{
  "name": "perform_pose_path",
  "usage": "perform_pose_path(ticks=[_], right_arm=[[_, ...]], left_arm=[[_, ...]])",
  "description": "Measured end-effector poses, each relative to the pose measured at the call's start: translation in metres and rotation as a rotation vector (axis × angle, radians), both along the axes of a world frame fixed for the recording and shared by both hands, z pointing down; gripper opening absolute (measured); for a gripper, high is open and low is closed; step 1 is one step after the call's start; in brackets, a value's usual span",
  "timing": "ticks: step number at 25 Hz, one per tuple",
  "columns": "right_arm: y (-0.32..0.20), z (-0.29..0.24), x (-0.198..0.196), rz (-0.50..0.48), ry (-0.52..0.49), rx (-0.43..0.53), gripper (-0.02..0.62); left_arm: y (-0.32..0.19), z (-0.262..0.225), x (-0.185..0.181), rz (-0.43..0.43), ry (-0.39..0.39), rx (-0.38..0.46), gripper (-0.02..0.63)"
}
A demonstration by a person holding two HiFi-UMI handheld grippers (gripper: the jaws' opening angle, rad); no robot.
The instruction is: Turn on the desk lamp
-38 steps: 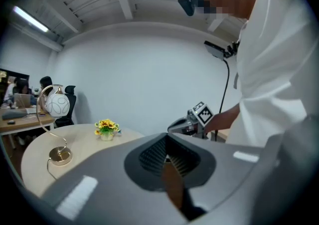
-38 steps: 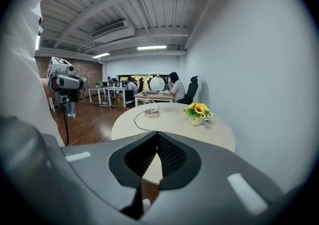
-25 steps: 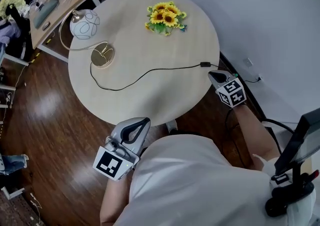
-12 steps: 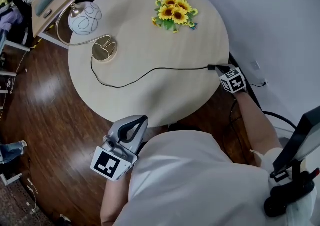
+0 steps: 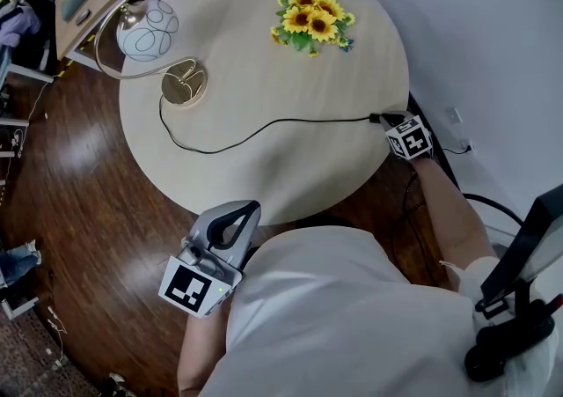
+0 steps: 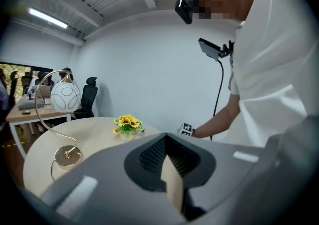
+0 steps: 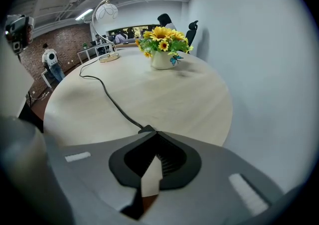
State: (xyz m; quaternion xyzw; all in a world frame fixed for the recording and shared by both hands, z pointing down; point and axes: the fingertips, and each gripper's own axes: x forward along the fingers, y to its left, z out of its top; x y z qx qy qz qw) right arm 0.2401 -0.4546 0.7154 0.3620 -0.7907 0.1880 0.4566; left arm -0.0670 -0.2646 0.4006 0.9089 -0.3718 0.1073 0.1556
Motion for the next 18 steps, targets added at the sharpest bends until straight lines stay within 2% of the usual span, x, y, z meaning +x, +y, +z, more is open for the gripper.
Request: perform_pose_path(ticks=[9, 18], right_arm=[[0.0, 0.005, 0.005, 0.074, -0.056, -0.082, 0.003], [-0.002, 0.004, 0.003, 0.061, -0.041, -0.079, 0.003]], left_arm=[[-0.009, 0.002, 0.003, 0.005, 0.002, -0.007, 0.017], [-0.016, -0.001, 0.006, -0.003, 0.015, -0.002, 0.017]])
